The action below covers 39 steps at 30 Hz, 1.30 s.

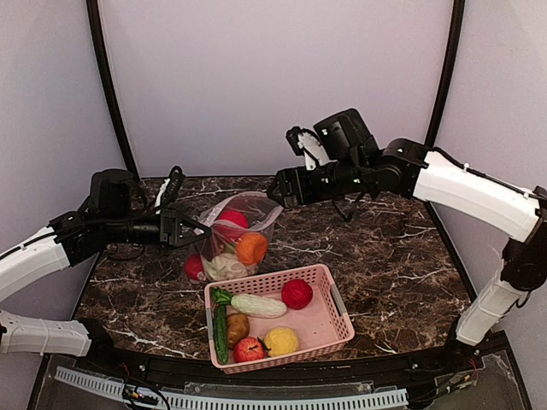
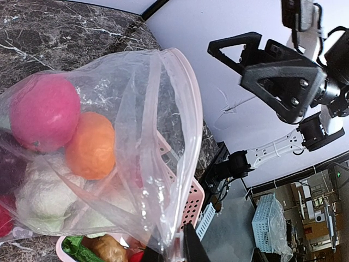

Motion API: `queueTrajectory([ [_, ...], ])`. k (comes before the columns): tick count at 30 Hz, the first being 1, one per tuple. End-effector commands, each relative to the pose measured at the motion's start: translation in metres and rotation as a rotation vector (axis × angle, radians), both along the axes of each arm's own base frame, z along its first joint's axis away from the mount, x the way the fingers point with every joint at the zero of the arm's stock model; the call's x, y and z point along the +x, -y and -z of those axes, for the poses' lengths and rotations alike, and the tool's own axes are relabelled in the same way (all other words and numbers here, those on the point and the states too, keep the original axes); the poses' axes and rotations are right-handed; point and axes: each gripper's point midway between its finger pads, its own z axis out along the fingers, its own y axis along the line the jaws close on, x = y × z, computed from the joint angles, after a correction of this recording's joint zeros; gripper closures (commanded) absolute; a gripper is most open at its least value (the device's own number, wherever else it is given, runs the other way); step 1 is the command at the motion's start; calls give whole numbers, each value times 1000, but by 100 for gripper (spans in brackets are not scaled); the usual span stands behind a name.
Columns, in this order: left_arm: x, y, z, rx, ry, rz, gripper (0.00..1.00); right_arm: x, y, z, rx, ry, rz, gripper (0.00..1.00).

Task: Place the food in the zip-top bag and seal the zipper
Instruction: Pass from the left arm to the right

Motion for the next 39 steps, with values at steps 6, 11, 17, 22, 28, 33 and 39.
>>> queueTrajectory([
  [6, 1, -3, -19, -23, 46, -11, 99, 35, 14, 52, -143, -47, 110, 20],
  [11, 2, -3, -18, -19, 46, -14, 99, 48, 11, 67, -166, -72, 121, 24],
  [17, 3, -2, -18, -11, 46, -11, 99, 65, 8, 77, -174, -85, 137, 30],
  [22, 5, 0, -19, -5, 44, -4, 99, 82, 5, 75, -143, -100, 145, 42],
  [28, 7, 3, -26, -12, 51, 4, 99, 88, -1, 54, -99, -70, 115, 74],
  [33, 10, 8, -39, -29, 62, 27, 99, 79, 6, 19, -51, -26, 101, 93],
  [39, 14, 11, -65, -36, 122, 46, 99, 59, 31, -24, 10, 17, 120, 100],
])
